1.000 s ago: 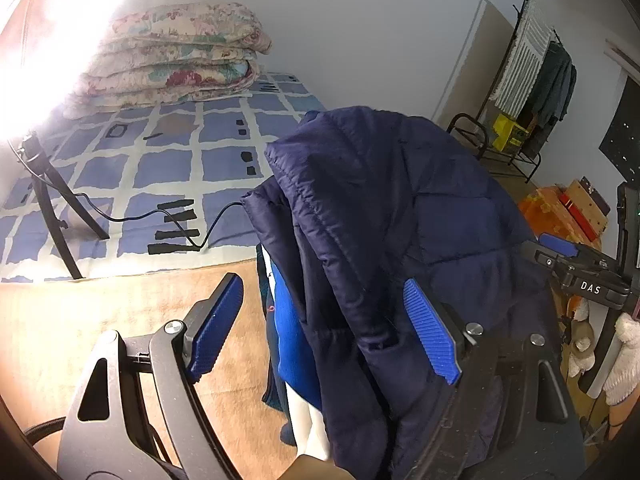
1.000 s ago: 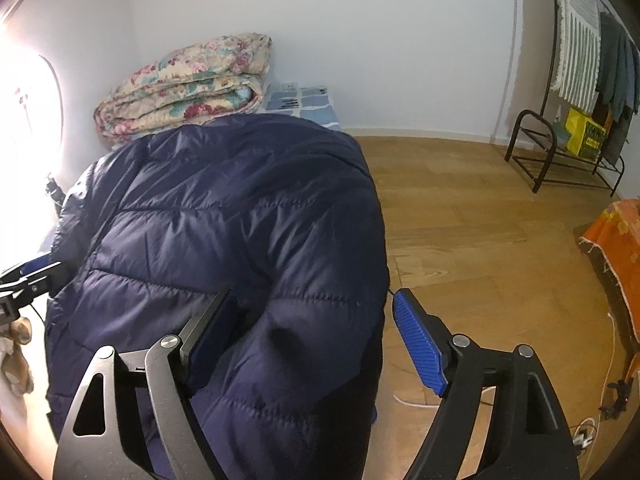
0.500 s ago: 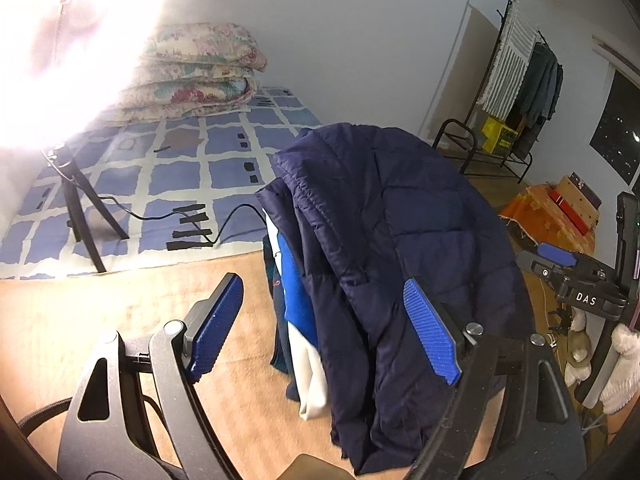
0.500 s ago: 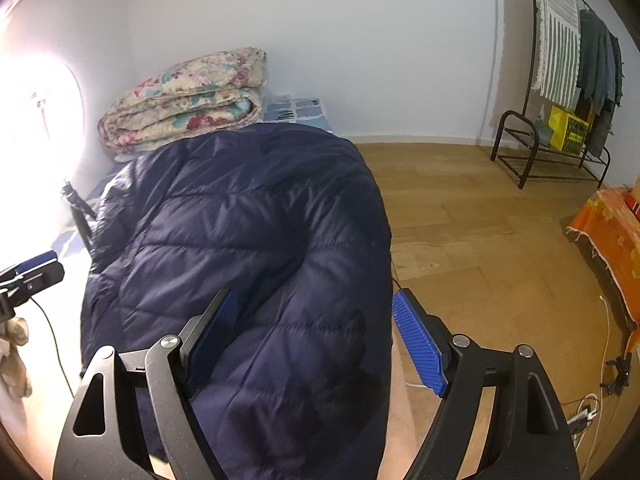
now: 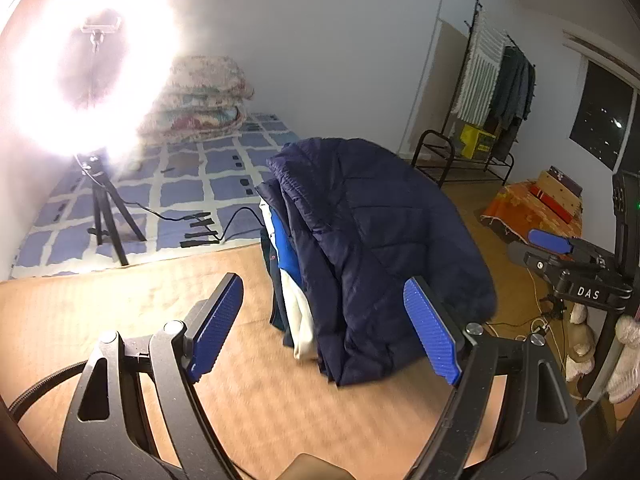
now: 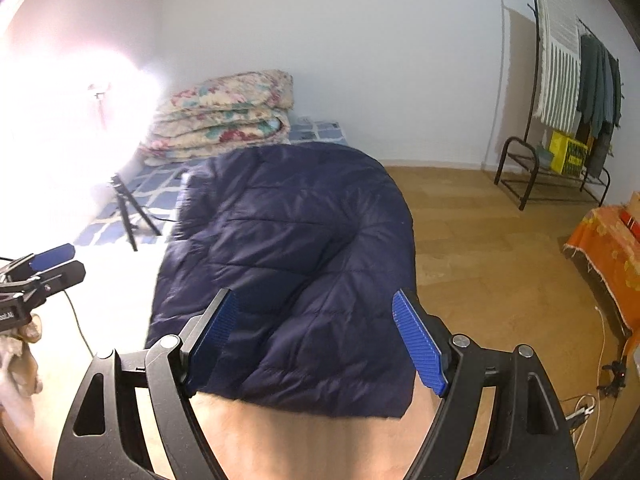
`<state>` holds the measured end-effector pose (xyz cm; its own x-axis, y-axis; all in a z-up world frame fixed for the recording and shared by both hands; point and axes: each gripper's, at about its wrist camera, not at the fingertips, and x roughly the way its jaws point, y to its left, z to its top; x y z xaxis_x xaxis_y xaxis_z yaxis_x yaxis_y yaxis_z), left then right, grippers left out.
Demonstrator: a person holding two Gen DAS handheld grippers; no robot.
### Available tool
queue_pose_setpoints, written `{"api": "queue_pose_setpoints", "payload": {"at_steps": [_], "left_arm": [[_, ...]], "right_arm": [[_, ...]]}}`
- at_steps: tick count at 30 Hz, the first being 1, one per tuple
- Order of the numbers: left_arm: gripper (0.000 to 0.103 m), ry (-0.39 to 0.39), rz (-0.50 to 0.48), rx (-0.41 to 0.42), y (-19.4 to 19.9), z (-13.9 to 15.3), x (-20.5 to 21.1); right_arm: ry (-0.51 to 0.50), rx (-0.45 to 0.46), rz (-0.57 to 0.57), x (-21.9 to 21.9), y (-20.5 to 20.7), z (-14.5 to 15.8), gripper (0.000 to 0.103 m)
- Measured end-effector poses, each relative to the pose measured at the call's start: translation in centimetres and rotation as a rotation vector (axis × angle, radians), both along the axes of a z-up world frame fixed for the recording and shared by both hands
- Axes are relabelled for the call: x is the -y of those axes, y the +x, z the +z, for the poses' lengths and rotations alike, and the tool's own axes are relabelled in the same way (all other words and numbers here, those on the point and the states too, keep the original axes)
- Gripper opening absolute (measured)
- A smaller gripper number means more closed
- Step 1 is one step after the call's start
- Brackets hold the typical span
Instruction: Fold large clothes
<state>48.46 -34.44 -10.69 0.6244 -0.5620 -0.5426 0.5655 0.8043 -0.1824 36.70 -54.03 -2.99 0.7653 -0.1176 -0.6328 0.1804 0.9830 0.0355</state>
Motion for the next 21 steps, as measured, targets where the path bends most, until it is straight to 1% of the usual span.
{"api": "queue_pose_setpoints", "payload": {"at_steps": [4,8,12,16,21], "left_arm": [[0.085,-0.023,0.009,0.028,-3.6,1.7,-2.4],[0.085,-0.002,0.020,0.076,-7.8,3.7,-4.8],[0.085,0.015,0.034,0.111,-12.1,5.3,-7.5],[0.085,0.013,0.045,0.114,-15.6,6.4,-10.0],[0.085,0.010,0.067,0.117,-20.2,7.2,-13.5]], "right_arm": [[-0.001,0.020,0.010,-2.0,-2.6,1.2,0.080],[-0.039,0.027,0.036,-4.6,-5.3,2.6,0.080],[-0.049,0.051,0.053,-6.9,-8.1,4.2,0.080],[-0.041,0.069,0.068,-9.2,-11.1,5.6,0.080],[-0.079,0.080,0.079,-12.7,-14.6,6.8,0.080]]}}
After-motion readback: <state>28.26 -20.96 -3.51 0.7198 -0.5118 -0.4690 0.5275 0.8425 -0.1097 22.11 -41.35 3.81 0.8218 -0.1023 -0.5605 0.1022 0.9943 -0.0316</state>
